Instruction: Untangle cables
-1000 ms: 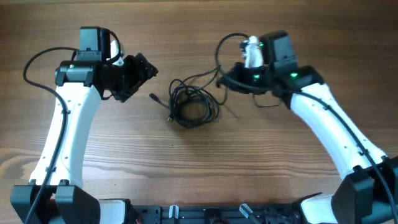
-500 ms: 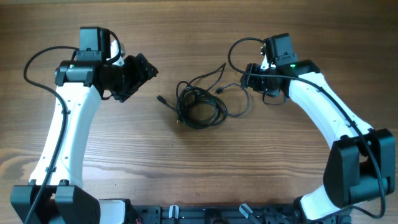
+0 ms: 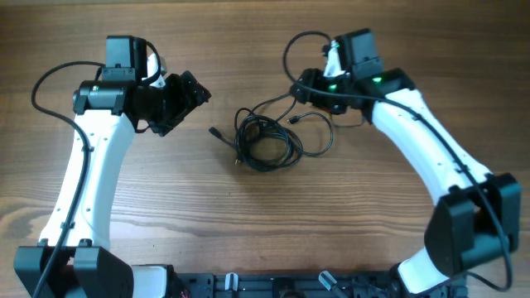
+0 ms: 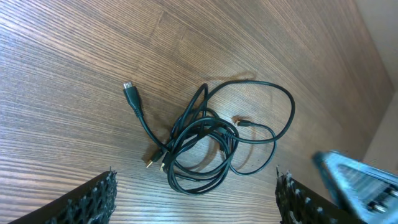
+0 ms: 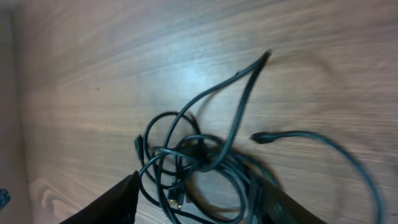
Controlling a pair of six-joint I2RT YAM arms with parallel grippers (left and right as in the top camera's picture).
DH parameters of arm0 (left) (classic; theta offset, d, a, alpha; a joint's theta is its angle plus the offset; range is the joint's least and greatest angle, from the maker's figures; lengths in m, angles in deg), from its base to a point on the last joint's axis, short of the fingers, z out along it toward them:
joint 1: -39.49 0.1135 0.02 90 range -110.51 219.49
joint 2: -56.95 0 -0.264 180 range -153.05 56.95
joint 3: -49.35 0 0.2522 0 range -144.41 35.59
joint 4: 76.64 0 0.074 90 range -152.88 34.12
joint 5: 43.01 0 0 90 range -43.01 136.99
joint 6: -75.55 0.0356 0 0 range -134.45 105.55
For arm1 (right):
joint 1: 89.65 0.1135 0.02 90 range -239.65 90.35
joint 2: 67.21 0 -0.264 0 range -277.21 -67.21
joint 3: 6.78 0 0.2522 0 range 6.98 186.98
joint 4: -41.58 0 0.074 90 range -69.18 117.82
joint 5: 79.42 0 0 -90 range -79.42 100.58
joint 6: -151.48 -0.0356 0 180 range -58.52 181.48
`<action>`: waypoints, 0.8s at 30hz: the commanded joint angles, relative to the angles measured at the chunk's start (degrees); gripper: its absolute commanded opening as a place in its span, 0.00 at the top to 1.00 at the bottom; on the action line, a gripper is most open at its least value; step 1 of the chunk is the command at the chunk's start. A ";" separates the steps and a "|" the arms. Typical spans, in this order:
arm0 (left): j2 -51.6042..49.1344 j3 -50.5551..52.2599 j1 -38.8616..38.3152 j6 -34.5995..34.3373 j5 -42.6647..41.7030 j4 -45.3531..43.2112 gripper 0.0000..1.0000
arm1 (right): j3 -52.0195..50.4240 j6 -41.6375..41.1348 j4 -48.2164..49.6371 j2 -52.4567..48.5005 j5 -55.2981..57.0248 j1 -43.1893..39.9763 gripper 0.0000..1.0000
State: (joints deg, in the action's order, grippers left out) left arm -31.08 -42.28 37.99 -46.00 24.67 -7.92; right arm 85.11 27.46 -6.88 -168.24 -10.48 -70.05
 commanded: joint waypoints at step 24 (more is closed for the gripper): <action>0.04 -0.02 -0.15 2.86 -0.09 0.22 0.12 | -0.04 1.29 5.60 3.23 -19.71 -8.37 0.96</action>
State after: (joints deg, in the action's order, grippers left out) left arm -31.08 -42.28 37.99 -44.97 24.67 -7.77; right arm 84.35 25.80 0.07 -165.05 -27.05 -75.78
